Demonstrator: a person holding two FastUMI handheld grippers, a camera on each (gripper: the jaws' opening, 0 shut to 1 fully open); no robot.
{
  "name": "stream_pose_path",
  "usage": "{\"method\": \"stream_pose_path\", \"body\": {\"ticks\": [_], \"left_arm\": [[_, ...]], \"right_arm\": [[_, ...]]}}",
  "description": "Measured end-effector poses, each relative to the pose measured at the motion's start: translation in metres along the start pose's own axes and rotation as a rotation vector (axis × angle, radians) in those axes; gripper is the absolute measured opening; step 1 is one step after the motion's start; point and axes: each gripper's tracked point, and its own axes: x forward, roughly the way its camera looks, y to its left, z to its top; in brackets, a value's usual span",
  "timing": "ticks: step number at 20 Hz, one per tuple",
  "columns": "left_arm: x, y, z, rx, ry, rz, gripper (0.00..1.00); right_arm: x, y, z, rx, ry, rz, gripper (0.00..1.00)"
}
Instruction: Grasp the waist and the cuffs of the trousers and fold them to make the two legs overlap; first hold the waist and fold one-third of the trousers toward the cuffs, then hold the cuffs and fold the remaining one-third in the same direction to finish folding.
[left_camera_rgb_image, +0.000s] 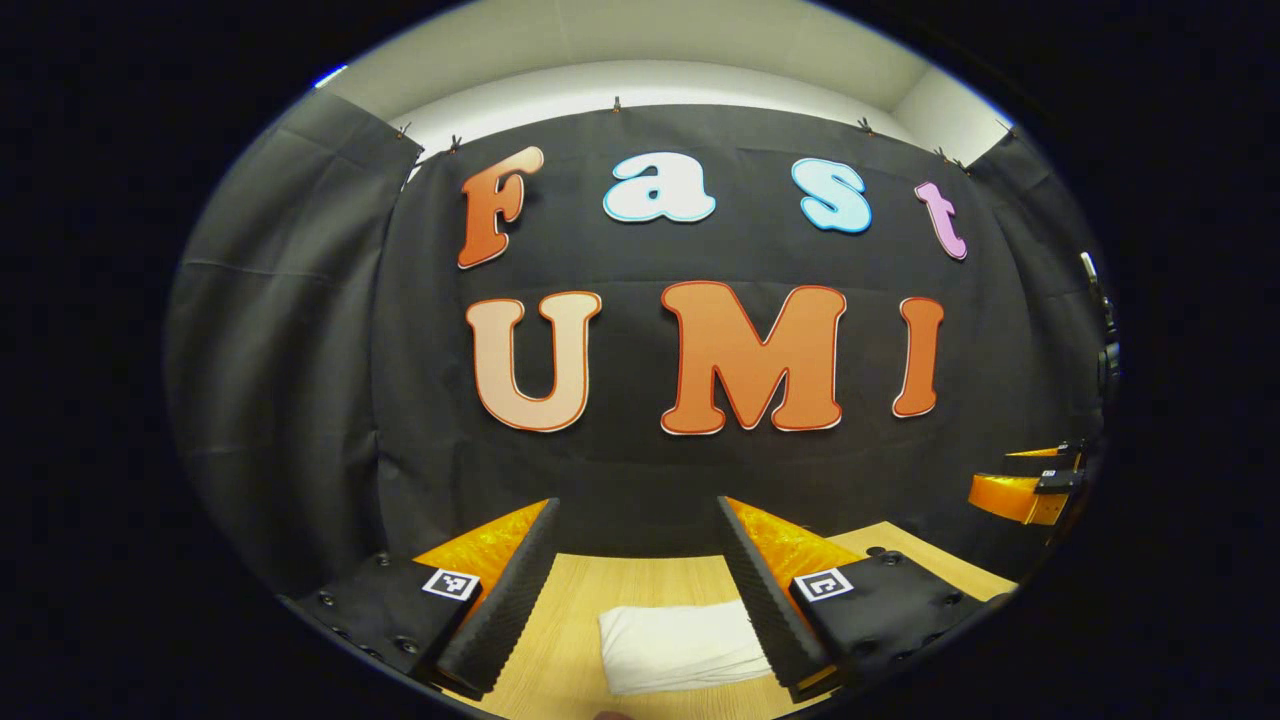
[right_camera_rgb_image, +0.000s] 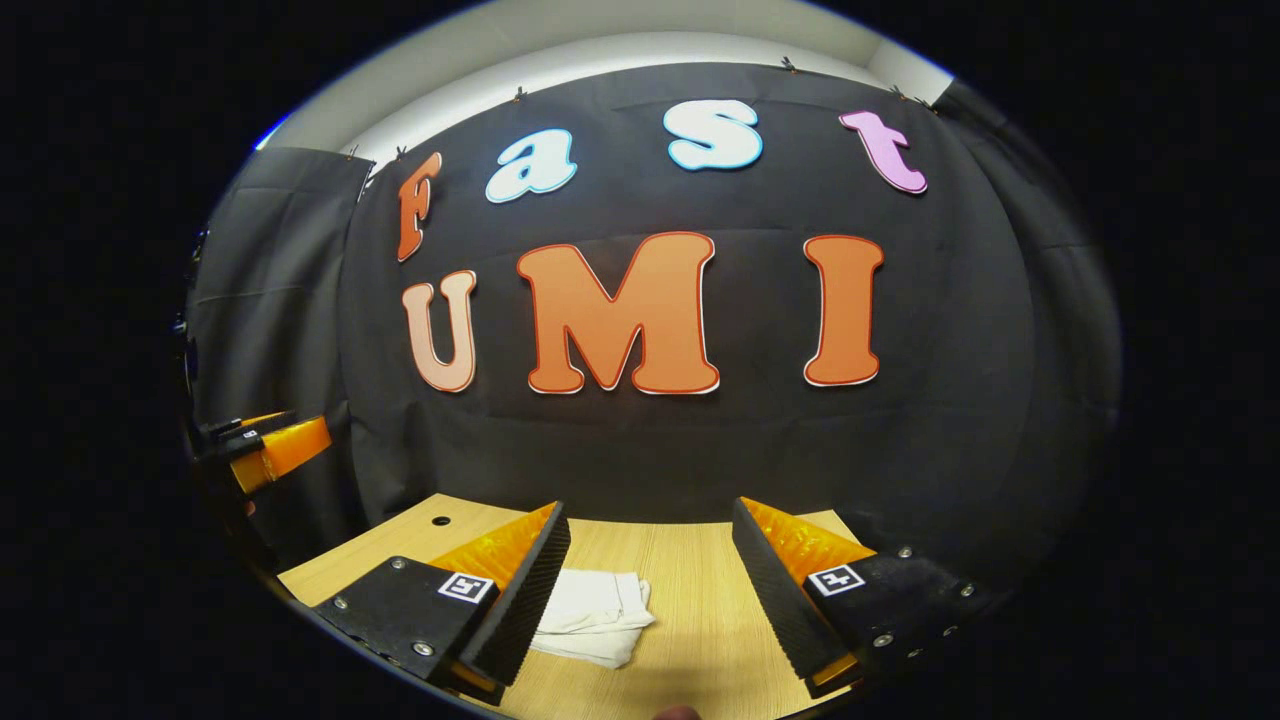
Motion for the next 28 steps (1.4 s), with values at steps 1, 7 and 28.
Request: {"method": "stream_pose_path", "body": {"ticks": [1, 7, 28], "left_arm": [[0.001, 0.0, 0.0, -0.007, -0.002, 0.0, 1.0], [0.007, -0.004, 0.003, -0.019, -0.024, -0.012, 0.96], [0.014, -0.016, 0.003, 0.024, -0.014, -0.023, 0.98]], "right_arm": [[0.002, 0.002, 0.0, -0.005, -0.001, 0.001, 0.98], [0.004, 0.007, -0.001, 0.008, 0.003, 0.003, 0.98], [0.008, 0.005, 0.001, -0.011, -0.014, 0.023, 0.98]]}}
